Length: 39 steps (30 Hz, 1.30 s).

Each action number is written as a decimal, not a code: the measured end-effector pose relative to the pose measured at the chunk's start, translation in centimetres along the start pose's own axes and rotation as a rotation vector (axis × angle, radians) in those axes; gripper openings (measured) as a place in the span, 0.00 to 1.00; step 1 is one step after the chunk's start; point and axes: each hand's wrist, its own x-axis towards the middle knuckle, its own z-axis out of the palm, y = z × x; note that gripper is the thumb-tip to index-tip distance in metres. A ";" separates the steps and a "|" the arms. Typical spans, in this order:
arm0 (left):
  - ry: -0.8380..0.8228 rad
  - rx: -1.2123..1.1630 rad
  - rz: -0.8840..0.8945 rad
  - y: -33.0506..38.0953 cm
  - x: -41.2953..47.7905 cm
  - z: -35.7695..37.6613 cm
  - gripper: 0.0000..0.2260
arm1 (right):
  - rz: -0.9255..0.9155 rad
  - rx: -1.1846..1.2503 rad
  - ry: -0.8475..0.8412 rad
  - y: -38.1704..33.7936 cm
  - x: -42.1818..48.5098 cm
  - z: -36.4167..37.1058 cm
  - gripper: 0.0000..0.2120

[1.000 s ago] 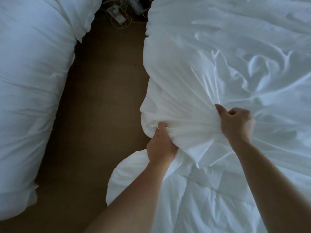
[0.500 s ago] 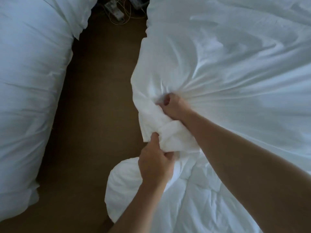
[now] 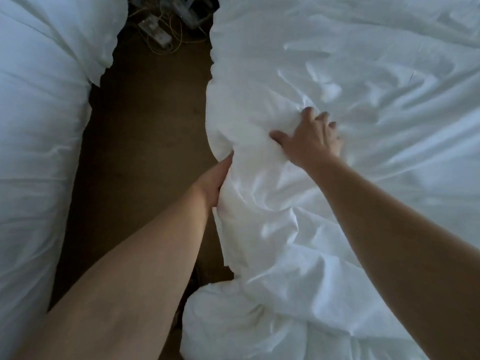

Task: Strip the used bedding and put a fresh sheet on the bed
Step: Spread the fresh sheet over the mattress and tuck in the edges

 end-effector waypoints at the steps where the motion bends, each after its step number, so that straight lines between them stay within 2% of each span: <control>1: 0.017 -0.007 0.029 0.1 0.8 0.0 0.36 | -0.010 -0.074 -0.070 0.1 0.6 1.2 0.31; 2: 0.108 0.008 0.064 -0.2 1.6 -0.3 0.36 | -0.054 -0.102 -0.129 0.3 0.8 2.6 0.27; 4: 0.353 0.079 0.174 -0.7 1.6 -1.1 0.23 | -0.133 -0.108 -0.149 1.4 0.4 3.5 0.24; 6: 0.565 0.182 0.275 -0.2 1.1 -2.7 0.11 | -0.235 -0.036 0.058 2.8 0.4 2.5 0.24; 8: 0.677 0.336 0.406 1.7 0.2 -4.1 0.11 | -0.272 0.013 0.317 4.3 1.2 0.7 0.23; 11: 0.757 0.518 0.651 5.1 -1.7 -3.5 0.17 | 0.027 0.070 0.500 5.5 2.0 -2.1 0.20; 13: 0.699 0.490 0.659 6.2 -2.9 -2.8 0.21 | 0.171 0.103 0.498 4.4 1.5 -2.0 0.22; 14: 0.640 0.425 0.586 6.4 -3.3 -2.7 0.23 | 0.142 0.108 0.399 3.2 1.0 -1.3 0.23; 15: 0.584 0.344 0.480 6.5 -3.6 -2.8 0.24 | 0.088 0.148 0.227 1.8 0.3 0.1 0.23; 17: 0.546 0.236 0.304 6.2 -4.1 -3.5 0.22 | -0.011 0.170 -0.244 -1.4 -1.6 3.9 0.21; 18: 0.566 0.236 0.280 6.0 -4.3 -3.9 0.19 | -0.060 0.106 -0.390 -2.8 -2.4 5.6 0.23; 20: 0.601 0.258 0.358 6.2 -4.1 -4.4 0.11 | -0.117 -0.005 -0.433 -5.2 -2.5 7.6 0.23; 22: 0.514 0.245 0.409 7.0 -3.9 -4.4 0.07 | -0.205 -0.090 -0.408 -6.8 -1.3 7.7 0.17; 24: 0.288 0.062 0.327 7.2 -3.4 -4.4 0.09 | -0.346 -0.126 -0.596 -7.0 0.2 6.2 0.11; 25: 0.159 -0.085 0.263 7.0 -3.0 -4.5 0.10 | -0.372 -0.091 -0.728 -6.6 0.9 4.6 0.09; 26: 0.066 -0.204 0.204 6.5 -2.3 -4.6 0.11 | -0.339 0.011 -0.815 -6.1 1.6 2.8 0.11; 27: 0.029 -0.254 0.154 5.9 -1.4 -4.6 0.12 | -0.288 0.165 -0.797 -5.7 2.6 1.3 0.14; 28: 0.043 -0.241 0.113 5.3 -0.6 -4.4 0.13 | -0.230 0.339 -0.642 -5.6 3.9 0.2 0.14; 29: 0.077 -0.201 0.080 4.9 0.1 -3.9 0.13 | -0.166 0.436 -0.371 -5.6 5.3 -0.2 0.11; 30: 0.122 -0.157 0.051 4.6 0.7 -3.4 0.14 | -0.113 0.415 -0.094 -5.9 6.4 0.0 0.11; 31: 0.154 -0.133 0.032 4.4 1.3 -2.9 0.16 | -0.075 0.312 0.014 -6.5 7.0 0.5 0.18; 32: 0.171 -0.116 0.030 4.4 1.8 -2.7 0.20 | -0.072 0.209 -0.047 -7.2 6.9 1.5 0.22; 33: 0.146 -0.127 0.036 4.4 2.2 -2.8 0.24 | -0.093 0.095 -0.162 -7.8 6.5 2.6 0.21; 35: 0.019 -0.258 0.098 4.5 3.3 -3.8 0.27 | -0.160 -0.037 -0.239 -8.2 6.3 4.3 0.15; 37: -0.127 -0.399 0.171 4.7 4.0 -4.8 0.27 | -0.218 0.017 -0.155 -8.1 6.7 3.2 0.11; 39: -0.153 -0.314 0.151 5.6 4.0 -5.4 0.30 | -0.358 0.160 0.108 -7.8 7.9 0.6 0.12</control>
